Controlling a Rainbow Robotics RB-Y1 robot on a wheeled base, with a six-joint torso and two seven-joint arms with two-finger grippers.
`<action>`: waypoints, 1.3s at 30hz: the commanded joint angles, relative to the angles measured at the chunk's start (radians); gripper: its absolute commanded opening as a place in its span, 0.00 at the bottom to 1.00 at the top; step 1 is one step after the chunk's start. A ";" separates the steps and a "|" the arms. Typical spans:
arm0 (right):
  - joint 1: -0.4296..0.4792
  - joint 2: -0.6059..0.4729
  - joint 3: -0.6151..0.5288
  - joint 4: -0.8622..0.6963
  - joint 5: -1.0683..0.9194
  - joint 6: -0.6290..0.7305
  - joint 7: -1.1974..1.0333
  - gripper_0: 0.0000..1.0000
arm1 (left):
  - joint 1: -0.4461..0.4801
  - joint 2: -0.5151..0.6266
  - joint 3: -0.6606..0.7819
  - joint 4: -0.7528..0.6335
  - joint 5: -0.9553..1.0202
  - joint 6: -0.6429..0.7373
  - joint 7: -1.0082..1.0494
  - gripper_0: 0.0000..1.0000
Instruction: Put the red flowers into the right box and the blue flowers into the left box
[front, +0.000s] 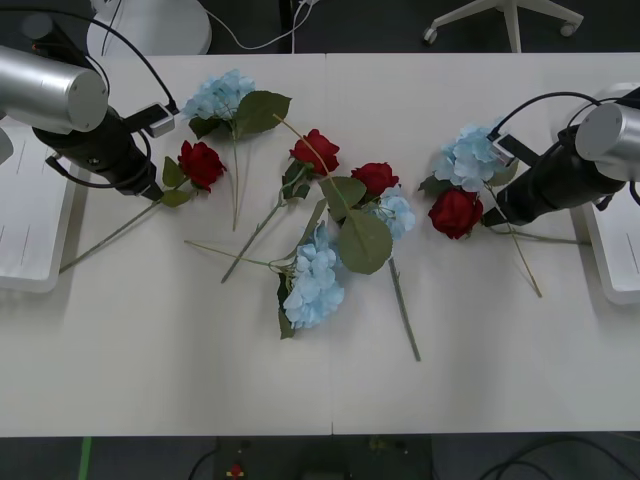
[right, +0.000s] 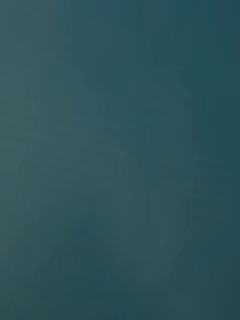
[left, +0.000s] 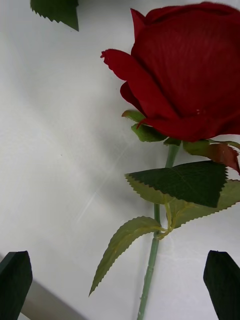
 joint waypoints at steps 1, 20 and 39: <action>-0.070 0.034 -0.004 0.031 0.008 -0.009 -0.041 1.00 | -0.058 -0.030 -0.048 0.056 -0.006 -0.021 0.027 1.00; -0.082 0.040 -0.004 0.031 0.017 -0.004 -0.098 0.00 | -0.056 -0.126 -0.034 0.191 -0.029 -0.038 0.012 1.00; -0.207 -0.067 -0.056 -0.136 -0.489 0.151 0.038 0.00 | -0.012 -0.148 -0.033 0.216 -0.026 -0.096 -0.005 0.03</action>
